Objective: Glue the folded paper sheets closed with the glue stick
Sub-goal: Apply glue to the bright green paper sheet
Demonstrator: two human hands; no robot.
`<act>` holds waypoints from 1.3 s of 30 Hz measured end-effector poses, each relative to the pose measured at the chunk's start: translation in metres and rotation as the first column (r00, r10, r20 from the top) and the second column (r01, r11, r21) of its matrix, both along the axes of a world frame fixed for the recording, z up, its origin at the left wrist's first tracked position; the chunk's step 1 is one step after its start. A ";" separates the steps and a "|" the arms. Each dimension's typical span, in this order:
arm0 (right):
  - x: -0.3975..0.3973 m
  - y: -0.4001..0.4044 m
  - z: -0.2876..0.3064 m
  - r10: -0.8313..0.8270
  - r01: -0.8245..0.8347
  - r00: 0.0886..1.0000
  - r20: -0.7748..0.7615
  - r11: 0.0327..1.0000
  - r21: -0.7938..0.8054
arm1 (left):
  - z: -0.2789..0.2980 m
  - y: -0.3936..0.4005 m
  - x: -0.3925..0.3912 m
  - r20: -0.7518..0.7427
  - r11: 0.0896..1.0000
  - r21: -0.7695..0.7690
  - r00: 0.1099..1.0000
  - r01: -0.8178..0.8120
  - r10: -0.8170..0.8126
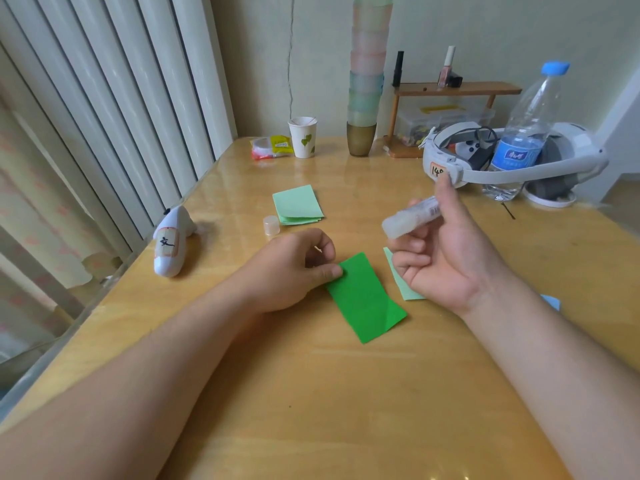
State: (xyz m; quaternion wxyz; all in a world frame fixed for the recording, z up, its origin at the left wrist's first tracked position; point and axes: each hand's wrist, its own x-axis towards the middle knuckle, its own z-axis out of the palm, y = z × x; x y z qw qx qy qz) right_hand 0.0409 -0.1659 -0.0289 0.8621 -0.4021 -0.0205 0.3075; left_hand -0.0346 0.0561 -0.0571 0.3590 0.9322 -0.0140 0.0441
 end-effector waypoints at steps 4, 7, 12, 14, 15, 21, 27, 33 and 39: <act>0.001 -0.001 -0.002 -0.008 0.008 1.000 -0.001 1.000 -0.009 | 0.004 0.001 -0.002 -0.051 0.994 -0.062 0.995 0.087 -0.090; 0.003 -0.001 -0.002 -0.014 0.014 0.999 -0.047 1.000 0.007 | 0.003 0.001 -0.003 -0.041 0.992 -0.041 0.992 0.119 -0.121; 0.003 -0.001 -0.002 -0.005 0.005 0.999 -0.053 1.000 0.006 | 0.003 -0.003 -0.005 -0.042 0.988 -0.119 0.993 0.101 -0.107; 0.003 -0.002 -0.001 -0.020 0.021 0.998 -0.062 1.000 0.005 | 0.006 0.000 -0.004 0.050 0.982 -0.183 0.998 0.035 -0.026; 0.003 -0.002 -0.001 -0.036 0.037 0.997 -0.074 0.999 0.005 | 0.008 0.002 -0.003 0.125 0.975 -0.224 0.991 -0.011 0.039; 0.010 -0.003 -0.005 -0.174 0.170 0.979 -0.109 0.984 -0.046 | 0.027 0.000 -0.018 0.632 0.991 -0.069 0.763 -0.116 0.133; 0.010 0.003 -0.009 -0.234 0.223 0.966 -0.108 0.969 -0.104 | 0.020 -0.032 -0.026 0.432 0.848 0.403 0.745 0.344 -0.508; 0.009 -0.001 -0.005 -0.214 0.206 0.973 -0.087 0.974 -0.092 | 0.013 -0.042 -0.032 0.032 0.850 0.270 0.878 0.452 -0.477; 0.006 -0.001 -0.005 -0.169 0.161 0.984 -0.065 0.981 -0.107 | 0.018 -0.021 -0.023 0.018 0.952 -0.048 0.953 0.303 -0.303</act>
